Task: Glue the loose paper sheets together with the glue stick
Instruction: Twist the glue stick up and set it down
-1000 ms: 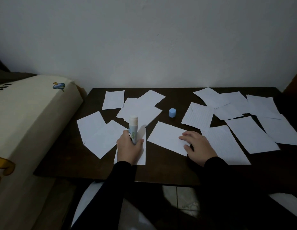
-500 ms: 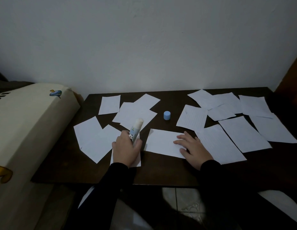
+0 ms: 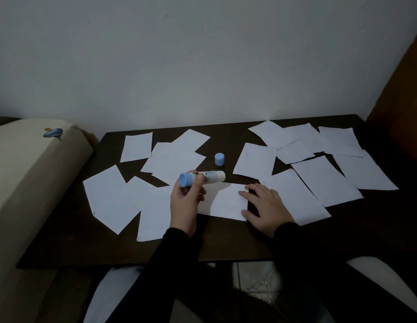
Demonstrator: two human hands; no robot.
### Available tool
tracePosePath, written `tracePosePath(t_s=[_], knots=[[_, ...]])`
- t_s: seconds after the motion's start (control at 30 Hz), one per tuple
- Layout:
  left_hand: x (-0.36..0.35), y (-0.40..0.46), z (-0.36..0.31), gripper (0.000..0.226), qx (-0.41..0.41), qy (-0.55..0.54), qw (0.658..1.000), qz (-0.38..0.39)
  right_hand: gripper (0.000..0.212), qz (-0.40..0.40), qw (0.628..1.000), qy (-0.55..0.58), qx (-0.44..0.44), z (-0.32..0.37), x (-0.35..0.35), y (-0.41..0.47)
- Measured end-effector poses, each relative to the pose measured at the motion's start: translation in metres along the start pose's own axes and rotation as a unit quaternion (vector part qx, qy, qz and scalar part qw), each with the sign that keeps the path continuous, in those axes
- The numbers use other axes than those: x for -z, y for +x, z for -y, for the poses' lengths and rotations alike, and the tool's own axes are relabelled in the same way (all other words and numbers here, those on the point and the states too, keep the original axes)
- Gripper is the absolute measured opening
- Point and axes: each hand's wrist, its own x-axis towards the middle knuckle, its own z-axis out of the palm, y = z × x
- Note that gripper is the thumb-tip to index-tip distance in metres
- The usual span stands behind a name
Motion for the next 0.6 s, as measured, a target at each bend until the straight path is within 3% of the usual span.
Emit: tracePosePath(t_s=[0.13, 0.23, 0.43, 0.6], knots=[[-0.011, -0.004, 0.002, 0.033, 0.064, -0.014, 0.997, 0.028, 0.069, 0.019, 1.000, 0.006, 0.004, -0.002, 0.003, 0.000], [-0.012, -0.010, 0.005, 0.028, 0.077, 0.075, 0.992, 0.071, 0.070, 0.021, 1.000, 0.001, 0.004, -0.003, 0.004, 0.001], [-0.015, -0.026, 0.010, 0.055, -0.050, 0.345, 0.926, 0.148, 0.067, 0.014, 1.000, -0.013, -0.001, -0.001, 0.003, 0.001], [-0.017, -0.029, 0.018, 0.053, -0.105, 0.430, 0.877, 0.185, 0.067, 0.007, 1.000, -0.018, -0.002, 0.000, 0.004, 0.001]])
